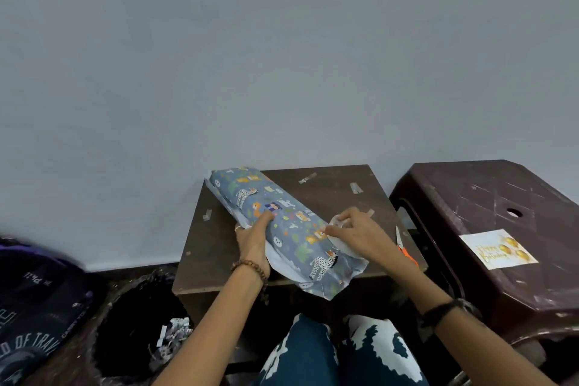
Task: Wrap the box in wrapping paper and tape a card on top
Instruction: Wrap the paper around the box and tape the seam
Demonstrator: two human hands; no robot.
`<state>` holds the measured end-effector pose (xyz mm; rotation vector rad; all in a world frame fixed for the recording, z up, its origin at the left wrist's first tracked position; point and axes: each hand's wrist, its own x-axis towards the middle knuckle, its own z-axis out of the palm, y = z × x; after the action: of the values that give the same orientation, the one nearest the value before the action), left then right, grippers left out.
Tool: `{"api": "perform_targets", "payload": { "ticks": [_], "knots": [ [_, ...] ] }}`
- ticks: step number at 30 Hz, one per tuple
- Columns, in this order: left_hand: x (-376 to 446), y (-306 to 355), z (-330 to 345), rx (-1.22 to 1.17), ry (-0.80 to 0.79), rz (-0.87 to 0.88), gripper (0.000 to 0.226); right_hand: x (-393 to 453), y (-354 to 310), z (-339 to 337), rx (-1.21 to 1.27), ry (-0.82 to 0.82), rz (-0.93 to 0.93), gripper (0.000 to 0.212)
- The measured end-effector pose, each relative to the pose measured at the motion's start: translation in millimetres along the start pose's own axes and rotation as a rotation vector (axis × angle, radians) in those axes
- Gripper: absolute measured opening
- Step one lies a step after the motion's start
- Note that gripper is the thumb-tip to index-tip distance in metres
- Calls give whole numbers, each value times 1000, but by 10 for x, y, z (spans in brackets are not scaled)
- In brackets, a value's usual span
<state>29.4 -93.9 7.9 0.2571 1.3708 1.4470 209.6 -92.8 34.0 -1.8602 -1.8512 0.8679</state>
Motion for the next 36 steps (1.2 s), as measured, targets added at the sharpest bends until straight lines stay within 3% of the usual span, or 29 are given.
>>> {"api": "perform_targets", "payload": {
  "ticks": [5,8,14,16,20,22,24,27,29,32,33,34,36],
  "knots": [
    [7,-3,-19,16,-7,1,56,21,81,-32,80,-6,-51,22],
    [-25,-3,-12,23,-20,16,56,32,51,-49,18,14,-79,21],
    [50,50,-118,4,-19,36,51,143,150,-213,52,288,-108,19],
    [66,82,-153,-1,-32,23,49,223,189,-225,-72,310,-113,21],
    [44,132,-201,12,-154,-6,78,397,316,-152,-441,290,-131,26],
    [50,154,-208,56,-202,0,65,463,381,-91,-416,254,-141,25],
    [28,188,-233,94,-266,32,41,480,409,-30,-350,234,-126,25],
    [-13,210,-311,168,-379,45,39,431,355,7,-217,391,-168,18],
    [2,274,-273,259,-414,45,42,349,241,25,73,398,-197,20],
    [-30,407,-156,466,-426,-36,89,209,-24,68,731,-90,-11,39],
    [-44,429,-161,490,-458,-53,83,195,-63,99,842,-213,42,41],
    [-103,445,-145,513,-473,-70,61,187,-83,133,922,-267,74,42],
    [-150,458,-183,494,-538,-66,35,169,-111,170,1025,-247,85,47]
  ]
}}
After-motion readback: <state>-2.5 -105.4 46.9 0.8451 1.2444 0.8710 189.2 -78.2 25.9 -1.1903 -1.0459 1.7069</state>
